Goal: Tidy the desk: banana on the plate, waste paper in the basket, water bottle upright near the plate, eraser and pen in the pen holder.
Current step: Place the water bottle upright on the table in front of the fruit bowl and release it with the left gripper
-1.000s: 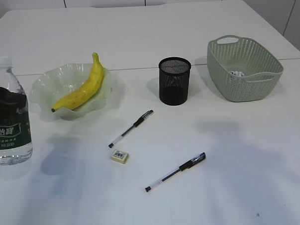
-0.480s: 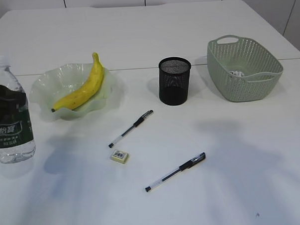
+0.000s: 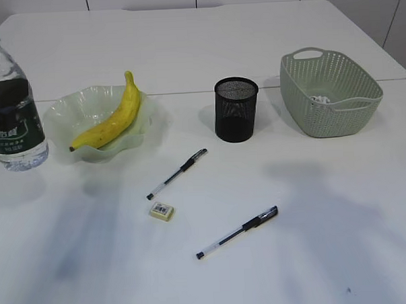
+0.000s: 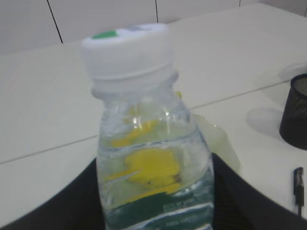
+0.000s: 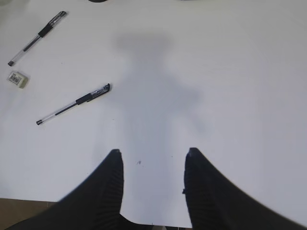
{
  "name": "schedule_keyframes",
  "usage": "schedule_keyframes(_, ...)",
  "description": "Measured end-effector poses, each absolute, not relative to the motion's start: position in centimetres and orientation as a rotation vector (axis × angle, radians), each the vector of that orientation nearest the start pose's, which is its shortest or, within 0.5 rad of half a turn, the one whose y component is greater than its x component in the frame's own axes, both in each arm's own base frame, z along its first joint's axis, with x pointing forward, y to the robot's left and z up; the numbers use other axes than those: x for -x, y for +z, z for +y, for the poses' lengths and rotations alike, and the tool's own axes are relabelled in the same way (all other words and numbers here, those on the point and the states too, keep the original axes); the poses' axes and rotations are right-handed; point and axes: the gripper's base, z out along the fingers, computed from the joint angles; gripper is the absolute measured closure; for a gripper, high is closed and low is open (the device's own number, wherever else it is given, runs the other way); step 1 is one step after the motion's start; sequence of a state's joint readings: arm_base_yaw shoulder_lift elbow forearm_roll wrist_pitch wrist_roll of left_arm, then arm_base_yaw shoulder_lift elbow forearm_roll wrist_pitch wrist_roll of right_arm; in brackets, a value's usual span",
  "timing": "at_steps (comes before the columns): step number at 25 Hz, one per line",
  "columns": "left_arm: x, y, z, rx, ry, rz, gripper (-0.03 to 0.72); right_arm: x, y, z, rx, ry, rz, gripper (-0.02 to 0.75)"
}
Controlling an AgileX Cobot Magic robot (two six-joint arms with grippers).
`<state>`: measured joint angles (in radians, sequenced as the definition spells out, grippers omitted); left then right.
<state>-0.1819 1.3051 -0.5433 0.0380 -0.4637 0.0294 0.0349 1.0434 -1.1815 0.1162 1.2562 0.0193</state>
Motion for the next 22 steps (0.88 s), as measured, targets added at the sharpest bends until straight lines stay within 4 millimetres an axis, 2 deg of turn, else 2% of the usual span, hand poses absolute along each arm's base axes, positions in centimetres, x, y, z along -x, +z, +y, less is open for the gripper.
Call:
schedule_keyframes(6, -23.7, 22.2, -3.0, -0.127, -0.051, 1.713, 0.305, -17.7, 38.6, 1.6, 0.016, 0.175, 2.600, 0.423)
schedule_keyframes(10, -22.7, 21.6, -2.8, -0.134, -0.027, 1.659, 0.305, -17.7, 38.6, 1.6, 0.021, 0.174, 2.600, 0.423)
schedule_keyframes(16, -22.7, 22.8, -2.5, -0.089, -0.013, 1.517, 0.305, -17.7, 38.6, 1.6, 0.045, 0.167, 2.599, 0.423)
schedule_keyframes(22, -23.6, 21.4, -2.5, -0.090, -0.002, 1.516, 0.305, -17.7, 38.6, 1.6, 0.059, 0.163, 2.598, 0.423)
